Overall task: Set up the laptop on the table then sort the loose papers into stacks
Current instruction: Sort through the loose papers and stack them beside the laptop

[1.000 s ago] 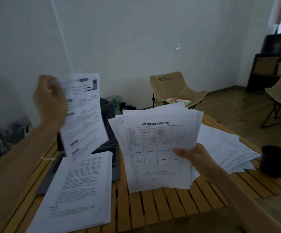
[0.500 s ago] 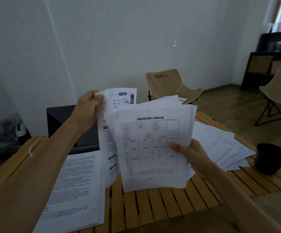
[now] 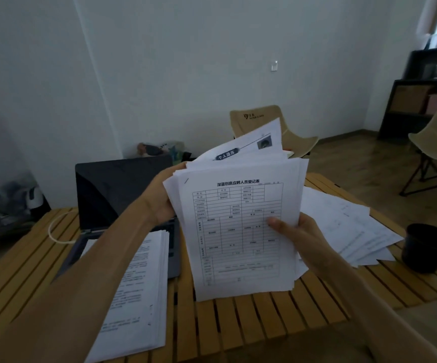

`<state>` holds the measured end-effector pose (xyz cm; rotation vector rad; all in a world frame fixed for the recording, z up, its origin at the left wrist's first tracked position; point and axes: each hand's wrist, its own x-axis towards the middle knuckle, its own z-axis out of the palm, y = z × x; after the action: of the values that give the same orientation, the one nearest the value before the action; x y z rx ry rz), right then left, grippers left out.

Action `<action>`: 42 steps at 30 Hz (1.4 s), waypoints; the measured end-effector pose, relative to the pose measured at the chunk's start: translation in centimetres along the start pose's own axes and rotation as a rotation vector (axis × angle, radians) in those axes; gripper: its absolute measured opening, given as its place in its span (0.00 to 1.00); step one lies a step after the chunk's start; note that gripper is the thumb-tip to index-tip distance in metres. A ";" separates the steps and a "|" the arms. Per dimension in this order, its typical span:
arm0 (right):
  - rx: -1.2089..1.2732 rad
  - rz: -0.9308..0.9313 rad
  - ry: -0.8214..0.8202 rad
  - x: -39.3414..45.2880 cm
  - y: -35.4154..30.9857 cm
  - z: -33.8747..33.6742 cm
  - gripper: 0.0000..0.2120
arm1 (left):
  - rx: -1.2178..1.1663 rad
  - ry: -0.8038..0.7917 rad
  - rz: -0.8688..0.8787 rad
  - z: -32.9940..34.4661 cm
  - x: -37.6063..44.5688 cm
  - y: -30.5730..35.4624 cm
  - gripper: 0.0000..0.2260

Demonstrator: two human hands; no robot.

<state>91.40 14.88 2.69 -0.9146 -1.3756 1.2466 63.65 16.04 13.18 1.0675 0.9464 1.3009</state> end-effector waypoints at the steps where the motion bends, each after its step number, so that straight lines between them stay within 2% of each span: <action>1: 0.001 -0.011 0.000 0.1 0.0 0.1 0.28 | 0.001 0.026 -0.011 0.1 0.1 -0.2 0.18; 4: -0.008 -0.028 0.000 0.2 -0.1 0.6 0.27 | 0.126 0.108 -0.025 0.2 0.5 -0.1 0.22; 7: -0.036 -0.033 0.027 0.5 -0.2 0.7 0.22 | 0.187 0.103 -0.028 -0.2 0.6 0.4 0.23; 10: -0.047 -0.029 0.055 0.7 0.1 0.8 0.23 | 0.135 0.075 -0.019 -0.6 0.1 0.0 0.21; 12: -0.050 -0.033 0.091 0.8 0.3 1.0 0.28 | 0.010 0.024 -0.001 -0.8 -0.5 -0.7 0.20; 15: -0.059 -0.030 0.094 0.9 0.5 1.1 0.31 | -0.120 -0.048 0.043 -1.3 -1.6 -2.5 0.33; 18: -0.086 -0.034 0.057 0.5 0.1 1.5 0.22 | -0.040 -0.032 0.136 -1.1 -2.5 -3.7 0.39; 21: -0.053 -0.072 0.055 0.1 -0.6 2.0 0.14 | 0.191 0.099 0.245 0.4 -2.6 -3.0 0.32; 24: -0.070 -0.137 0.082 -0.1 -1.8 2.3 0.14 | 0.348 0.169 0.426 0.9 -2.3 -1.4 0.19; 25: -0.086 -0.157 0.089 -0.1 -2.1 2.3 0.15 | 0.351 0.168 0.453 0.8 -2.2 -1.1 0.19; 27: -0.098 -0.159 0.098 -0.4 -2.2 2.2 0.16 | 0.323 0.157 0.434 0.4 -2.2 -1.3 0.24; 30: -0.084 -0.106 0.089 -1.2 -1.3 2.0 0.20 | 0.317 0.159 0.307 -0.8 -2.6 -2.9 0.31; 34: -0.089 -0.085 0.094 -1.6 -0.9 2.0 0.21 | 0.315 0.145 0.237 -1.2 -3.0 -4.9 0.35; 39: -0.038 -0.100 0.094 -1.2 -1.4 2.7 0.16 | 0.329 0.122 0.314 0.1 -2.8 -4.3 0.27; 42: -0.023 -0.017 0.034 -1.5 -0.3 2.1 0.17 | 0.272 0.113 0.283 -0.5 -3.6 -4.0 0.20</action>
<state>89.71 12.92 2.82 -0.9339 -1.3707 1.2003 64.03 12.59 9.06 1.3885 1.1095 1.5052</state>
